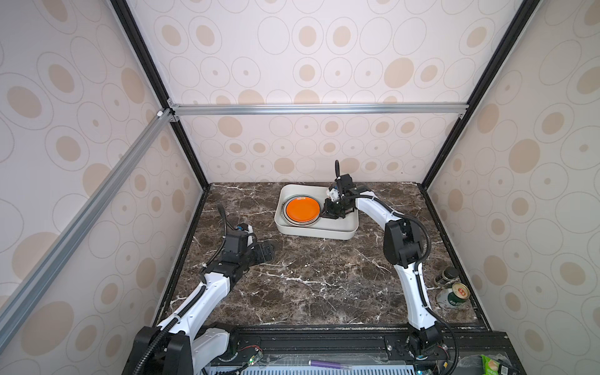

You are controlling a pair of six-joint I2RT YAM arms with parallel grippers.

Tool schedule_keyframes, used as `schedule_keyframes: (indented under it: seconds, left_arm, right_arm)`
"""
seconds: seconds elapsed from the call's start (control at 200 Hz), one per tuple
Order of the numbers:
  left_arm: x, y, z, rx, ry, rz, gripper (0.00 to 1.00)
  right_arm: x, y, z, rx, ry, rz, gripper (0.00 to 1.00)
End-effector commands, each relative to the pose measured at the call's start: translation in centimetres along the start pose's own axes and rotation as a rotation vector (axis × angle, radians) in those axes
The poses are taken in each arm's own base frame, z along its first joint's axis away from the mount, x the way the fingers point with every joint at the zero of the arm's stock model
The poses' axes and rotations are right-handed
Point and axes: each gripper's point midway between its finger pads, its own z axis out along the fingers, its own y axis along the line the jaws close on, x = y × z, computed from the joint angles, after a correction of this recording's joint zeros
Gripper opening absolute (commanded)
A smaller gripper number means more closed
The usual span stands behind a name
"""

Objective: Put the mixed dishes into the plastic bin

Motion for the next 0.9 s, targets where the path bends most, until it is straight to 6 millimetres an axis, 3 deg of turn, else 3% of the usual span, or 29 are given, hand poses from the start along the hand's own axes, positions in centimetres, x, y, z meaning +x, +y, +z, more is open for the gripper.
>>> schedule_keyframes:
  seconds: [0.0, 0.36, 0.625, 0.895]
  left_arm:
    - [-1.5, -0.4, -0.3, -0.018, -0.018, 0.02, 0.99]
    - [-2.2, -0.8, 0.9, -0.015, -0.003, 0.038, 0.99]
    - [-2.2, -1.0, 1.2, 0.002, 0.0, 0.036, 0.99]
    - [-2.0, -1.0, 0.7, 0.003, -0.01, 0.035, 0.99]
  right_arm:
    - [-1.2, 1.4, -0.6, -0.042, -0.02, -0.004, 0.17]
    - [-2.0, 2.4, -1.2, -0.057, -0.023, -0.013, 0.19]
    - [-1.4, 2.3, -2.7, -0.016, -0.021, -0.037, 0.3]
    - [-0.9, 1.8, -2.2, -0.01, -0.003, -0.023, 0.3]
